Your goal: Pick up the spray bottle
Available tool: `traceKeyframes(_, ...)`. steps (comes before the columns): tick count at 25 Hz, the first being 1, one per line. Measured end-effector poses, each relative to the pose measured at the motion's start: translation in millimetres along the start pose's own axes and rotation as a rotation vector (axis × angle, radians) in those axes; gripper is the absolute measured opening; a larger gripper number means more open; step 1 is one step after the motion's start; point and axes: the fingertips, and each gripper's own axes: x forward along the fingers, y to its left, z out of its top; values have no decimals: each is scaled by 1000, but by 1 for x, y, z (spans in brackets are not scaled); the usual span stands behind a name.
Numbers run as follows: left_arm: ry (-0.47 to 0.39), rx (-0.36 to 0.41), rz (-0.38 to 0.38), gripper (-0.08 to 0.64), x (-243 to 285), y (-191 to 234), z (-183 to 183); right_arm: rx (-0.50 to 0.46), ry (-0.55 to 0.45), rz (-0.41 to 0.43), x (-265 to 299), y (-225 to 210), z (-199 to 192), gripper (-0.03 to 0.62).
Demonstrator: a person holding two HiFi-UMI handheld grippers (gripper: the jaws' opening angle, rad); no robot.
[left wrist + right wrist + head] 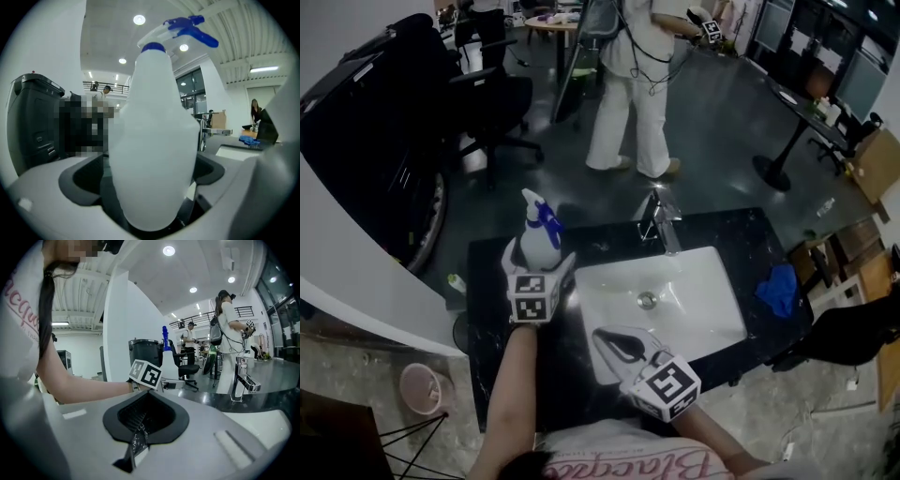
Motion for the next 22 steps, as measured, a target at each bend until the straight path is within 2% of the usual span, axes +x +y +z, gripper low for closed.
traceKeyframes(4, 16, 52, -1, 530, 10, -2, 1, 8, -2, 3, 2, 2, 2, 2)
traceKeyframes(5, 14, 60, 2, 451, 10, -1, 1, 8, -4, 1, 2, 2, 4, 2)
traceKeyframes(6, 11, 61, 5, 430, 10, 0, 2, 6, -4, 0, 2, 2, 4, 2)
traceKeyframes(15, 27, 54, 17, 422, 5, -1, 2, -9, 0, 2, -3, 6, 8, 2)
traceKeyframes(22, -15, 69, 22, 422, -21, -8, 27, -21, -40, 7, -12, 13, 19, 2)
